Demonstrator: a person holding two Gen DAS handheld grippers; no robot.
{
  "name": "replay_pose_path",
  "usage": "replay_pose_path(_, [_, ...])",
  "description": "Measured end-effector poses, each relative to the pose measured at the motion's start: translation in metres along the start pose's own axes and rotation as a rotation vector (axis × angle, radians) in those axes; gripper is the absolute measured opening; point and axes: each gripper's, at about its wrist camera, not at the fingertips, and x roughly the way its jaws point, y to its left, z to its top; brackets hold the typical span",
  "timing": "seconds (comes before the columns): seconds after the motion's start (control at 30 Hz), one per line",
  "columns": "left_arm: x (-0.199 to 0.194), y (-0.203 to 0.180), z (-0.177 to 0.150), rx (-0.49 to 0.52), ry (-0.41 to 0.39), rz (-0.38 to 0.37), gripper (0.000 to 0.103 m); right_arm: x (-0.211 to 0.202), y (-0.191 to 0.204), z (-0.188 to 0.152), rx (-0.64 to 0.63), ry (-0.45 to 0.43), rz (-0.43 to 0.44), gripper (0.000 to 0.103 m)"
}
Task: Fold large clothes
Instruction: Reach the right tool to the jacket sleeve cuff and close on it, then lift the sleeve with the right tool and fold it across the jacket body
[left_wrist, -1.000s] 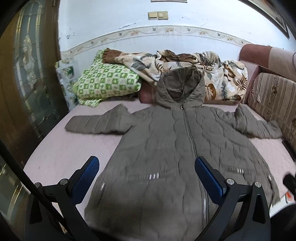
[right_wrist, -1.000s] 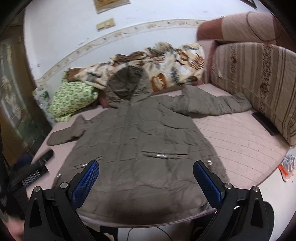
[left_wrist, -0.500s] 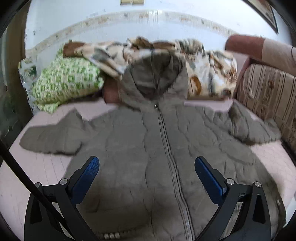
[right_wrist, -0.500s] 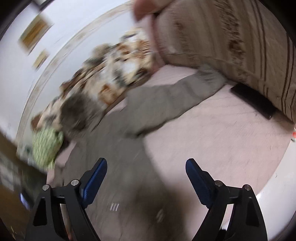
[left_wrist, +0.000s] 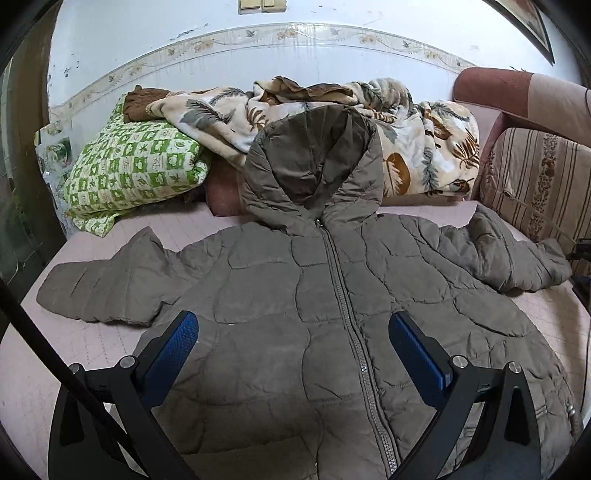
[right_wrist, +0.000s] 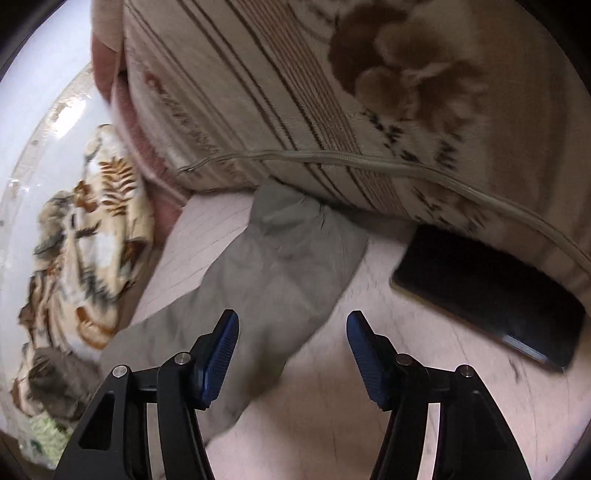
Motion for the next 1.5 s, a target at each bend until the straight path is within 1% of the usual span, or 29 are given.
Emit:
replay_pose_path(0.2, [0.007, -0.008, -0.004, 0.031, 0.008, 0.006, 0.103, 0.033, -0.008, 0.017, 0.030, -0.019, -0.089, 0.063])
replay_pose_path(0.27, [0.009, -0.010, -0.005, 0.036, 0.010, 0.006, 0.103, 0.042, -0.009, 0.020, 0.026, -0.015, -0.097, 0.053])
replay_pose_path(0.3, [0.010, -0.011, -0.006, 0.040, 0.013, 0.009, 0.103, 0.045, -0.009, 0.021, 0.016, -0.026, -0.108, 0.052])
replay_pose_path(0.33, [0.011, -0.012, -0.006, 0.045, 0.016, 0.010, 0.103, 0.047, -0.007, 0.022, -0.001, -0.038, -0.121, 0.047])
replay_pose_path(0.37, [0.012, -0.012, -0.006, 0.047, 0.017, 0.010, 0.103, 0.048, -0.005, 0.022, -0.014, -0.046, -0.124, 0.036])
replay_pose_path(0.43, [0.013, -0.014, -0.007, 0.053, 0.019, 0.016, 0.103, 0.043, -0.003, 0.018, -0.026, -0.085, -0.114, 0.020])
replay_pose_path(0.47, [0.013, -0.013, -0.007, 0.053, 0.020, 0.017, 0.103, 0.039, 0.000, 0.016, -0.030, -0.106, -0.106, 0.017])
replay_pose_path(0.5, [0.013, -0.014, -0.006, 0.050, 0.019, 0.017, 0.103, 0.030, 0.004, 0.014, -0.046, -0.131, -0.091, 0.017])
replay_pose_path(0.63, [0.010, -0.009, -0.006, 0.033, 0.009, 0.025, 0.103, -0.001, 0.024, 0.010, -0.112, -0.194, -0.081, 0.015])
replay_pose_path(0.73, [0.006, -0.002, -0.005, 0.014, 0.000, 0.031, 0.103, -0.039, 0.041, 0.010, -0.159, -0.249, -0.075, 0.015])
replay_pose_path(0.83, [0.001, 0.006, -0.003, -0.004, -0.008, 0.038, 0.103, -0.079, 0.063, 0.016, -0.221, -0.314, -0.069, 0.015])
replay_pose_path(0.93, [-0.003, 0.014, -0.002, -0.023, -0.012, 0.048, 0.103, -0.120, 0.091, 0.021, -0.268, -0.372, -0.043, 0.015])
replay_pose_path(1.0, [-0.007, 0.020, -0.001, -0.038, -0.012, 0.053, 0.103, -0.152, 0.115, 0.022, -0.306, -0.404, -0.006, 0.015])
replay_pose_path(1.03, [-0.009, 0.024, -0.001, -0.046, -0.016, 0.057, 0.103, -0.158, 0.126, 0.022, -0.319, -0.408, 0.009, 0.015])
replay_pose_path(1.1, [-0.013, 0.032, -0.002, -0.055, -0.022, 0.067, 0.103, -0.186, 0.159, 0.014, -0.368, -0.424, 0.066, 0.015])
replay_pose_path(1.13, [-0.016, 0.038, -0.002, -0.063, -0.028, 0.080, 0.103, -0.192, 0.173, 0.007, -0.391, -0.428, 0.088, 0.015])
replay_pose_path(1.2, [-0.019, 0.047, -0.002, -0.079, -0.033, 0.090, 0.103, -0.213, 0.202, -0.011, -0.455, -0.433, 0.139, 0.015])
replay_pose_path(1.27, [-0.023, 0.062, -0.001, -0.111, -0.034, 0.102, 0.103, -0.229, 0.235, -0.037, -0.522, -0.418, 0.206, 0.014])
replay_pose_path(1.37, [-0.027, 0.081, -0.002, -0.159, -0.029, 0.110, 0.103, -0.243, 0.273, -0.077, -0.609, -0.386, 0.286, 0.014])
replay_pose_path(1.5, [-0.030, 0.106, -0.003, -0.204, -0.028, 0.132, 0.103, -0.249, 0.330, -0.143, -0.752, -0.321, 0.376, 0.014])
